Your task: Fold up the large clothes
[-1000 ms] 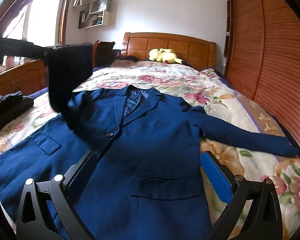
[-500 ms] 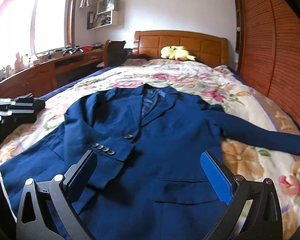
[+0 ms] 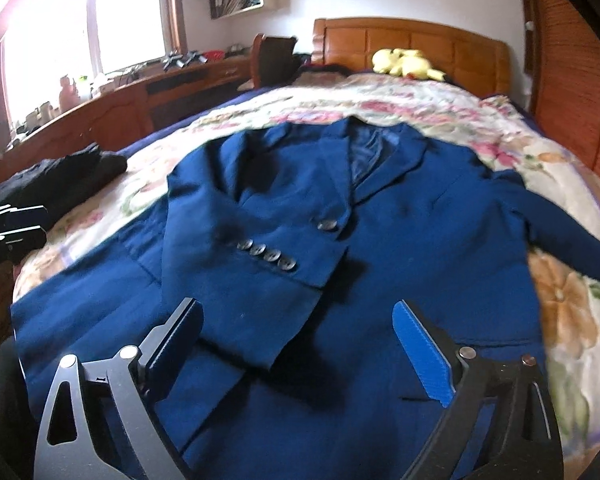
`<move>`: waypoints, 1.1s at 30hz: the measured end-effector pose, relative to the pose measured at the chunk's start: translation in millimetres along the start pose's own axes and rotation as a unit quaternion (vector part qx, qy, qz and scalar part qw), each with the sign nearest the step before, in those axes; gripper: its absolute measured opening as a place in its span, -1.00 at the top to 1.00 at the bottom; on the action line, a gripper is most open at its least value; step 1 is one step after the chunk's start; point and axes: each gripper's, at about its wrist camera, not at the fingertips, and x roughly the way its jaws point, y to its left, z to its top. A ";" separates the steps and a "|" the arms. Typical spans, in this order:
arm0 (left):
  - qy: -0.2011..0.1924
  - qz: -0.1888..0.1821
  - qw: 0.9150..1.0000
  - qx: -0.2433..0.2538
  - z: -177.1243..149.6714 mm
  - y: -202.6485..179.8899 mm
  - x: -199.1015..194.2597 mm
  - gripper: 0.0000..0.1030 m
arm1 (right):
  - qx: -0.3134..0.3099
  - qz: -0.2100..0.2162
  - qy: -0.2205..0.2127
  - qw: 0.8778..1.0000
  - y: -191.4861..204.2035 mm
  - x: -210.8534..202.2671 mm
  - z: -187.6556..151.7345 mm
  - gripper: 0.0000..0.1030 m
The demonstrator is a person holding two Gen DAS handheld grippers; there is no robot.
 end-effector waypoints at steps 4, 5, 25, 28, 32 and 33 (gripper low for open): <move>0.005 0.001 1.000 -0.012 -9.4 11.5 1.6 -0.31 | -0.004 0.023 0.032 0.999 -2.5 15.9 -1.0 -0.52; 0.006 0.003 1.000 -0.012 -11.2 12.4 2.3 -0.31 | -0.004 0.026 0.040 0.999 -1.6 17.5 -2.3 -0.46; 0.000 -0.005 1.000 0.013 -8.3 -14.0 0.8 -0.31 | 0.013 0.052 -0.067 0.996 -23.9 -43.1 3.5 0.89; -0.003 -0.008 1.000 0.019 -5.2 -22.5 0.3 -0.31 | 0.011 0.034 -0.092 0.995 -31.5 -65.0 -3.6 0.90; -0.009 -0.011 0.999 0.030 -0.6 -34.9 0.1 -0.31 | 0.018 0.000 -0.116 0.993 -39.6 -85.2 -15.7 0.90; -0.010 -0.012 0.999 0.030 0.3 -37.4 0.1 -0.31 | 0.016 -0.008 -0.124 0.992 -38.8 -89.6 -18.0 0.89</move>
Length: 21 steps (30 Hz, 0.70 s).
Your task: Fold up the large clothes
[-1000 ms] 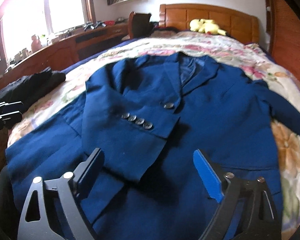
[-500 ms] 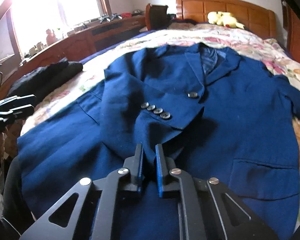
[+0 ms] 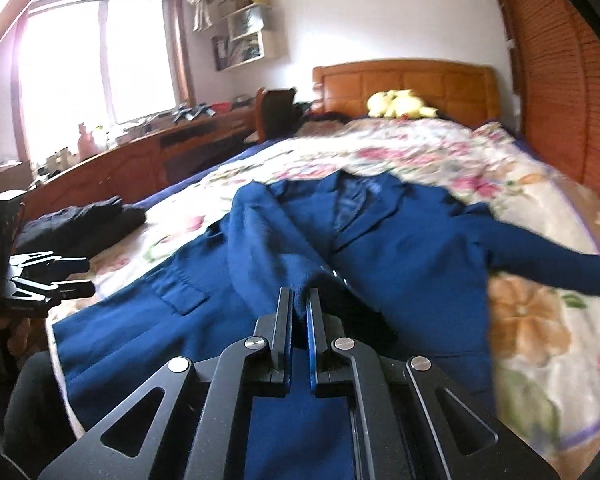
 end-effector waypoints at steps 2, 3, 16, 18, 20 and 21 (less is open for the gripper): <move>-0.001 -0.003 1.000 0.001 2.4 -6.0 1.7 -0.31 | -0.005 -0.012 -0.015 1.000 2.7 -8.5 -2.1 0.90; 0.000 -0.003 1.000 0.001 3.6 -8.3 2.5 -0.31 | -0.005 -0.010 -0.015 1.000 4.1 -10.3 -3.2 0.90; -0.020 -0.018 1.000 0.016 29.0 -45.6 8.0 -0.31 | 0.014 -0.018 -0.003 1.000 -13.5 -42.0 -9.7 0.60; -0.024 -0.022 0.999 0.019 33.6 -51.0 12.2 -0.31 | 0.022 -0.034 -0.002 0.999 -18.9 -46.6 -7.9 0.42; -0.030 -0.027 0.999 0.023 38.3 -56.7 17.0 -0.31 | 0.032 -0.048 0.002 0.998 -22.5 -44.1 -7.2 0.23; -0.033 -0.030 0.999 0.024 40.6 -59.1 20.6 -0.31 | 0.038 -0.052 0.004 0.998 -25.6 -42.0 -7.7 0.15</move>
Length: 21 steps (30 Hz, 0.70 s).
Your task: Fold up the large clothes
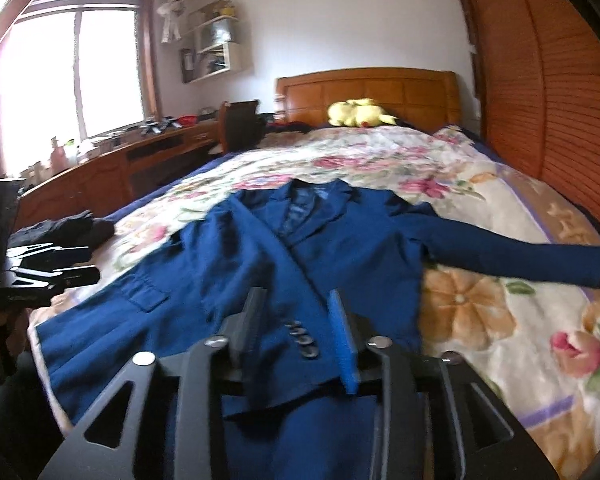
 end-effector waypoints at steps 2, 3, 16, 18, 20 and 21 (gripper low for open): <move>-0.006 -0.005 1.000 0.002 3.6 -3.2 8.3 -0.31 | 0.006 -0.006 0.010 1.000 -0.4 5.9 -0.5 0.13; -0.010 -0.008 1.000 0.001 5.4 -3.7 12.6 -0.31 | 0.008 -0.009 0.017 1.000 -0.3 10.9 -1.2 0.13; -0.020 -0.018 1.000 -0.013 17.9 8.4 66.5 -0.31 | 0.032 -0.016 0.127 0.991 -6.2 72.0 -14.9 0.13; -0.020 -0.016 1.000 -0.010 15.9 9.7 72.8 -0.31 | 0.041 -0.015 0.135 0.990 -9.9 75.3 -15.2 0.13; -0.018 -0.013 1.000 -0.010 11.5 10.6 77.9 -0.31 | 0.048 -0.013 0.144 0.988 -14.7 81.4 -14.6 0.13; -0.016 -0.016 1.000 -0.010 8.6 11.1 79.7 -0.31 | 0.050 -0.012 0.148 0.988 -15.9 82.3 -14.3 0.13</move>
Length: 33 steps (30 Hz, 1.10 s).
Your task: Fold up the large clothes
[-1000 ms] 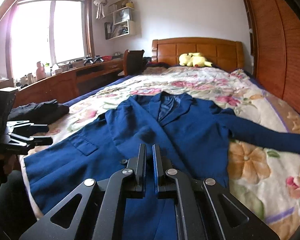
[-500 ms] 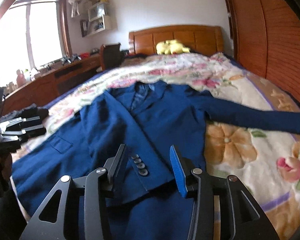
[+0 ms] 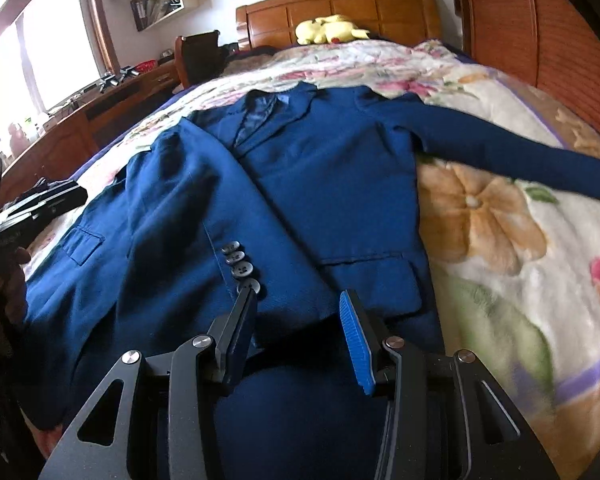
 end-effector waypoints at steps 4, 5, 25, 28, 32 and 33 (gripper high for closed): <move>-0.008 0.002 1.000 0.000 -8.2 1.1 0.3 -0.31 | 0.003 -0.002 0.010 1.000 -1.8 8.1 2.6 0.13; -0.011 0.001 1.000 0.001 -9.3 0.5 -0.6 -0.31 | 0.004 -0.002 0.011 1.000 -2.7 8.6 2.0 0.13; -0.046 0.010 0.999 0.017 -15.5 -6.2 -7.6 -0.31 | -0.041 -0.010 0.027 0.999 17.4 24.0 4.7 0.77; -0.046 0.012 0.999 0.022 -15.9 -8.1 -7.0 -0.31 | -0.046 -0.022 0.004 0.999 18.9 13.4 4.5 0.82; -0.048 0.012 0.999 0.021 -16.3 -7.5 -7.0 -0.31 | -0.049 -0.059 -0.030 0.997 19.3 -5.0 6.8 0.82; -0.047 0.011 0.999 0.021 -16.4 -7.4 -6.7 -0.31 | -0.048 -0.066 -0.034 0.996 18.3 -7.5 7.8 0.81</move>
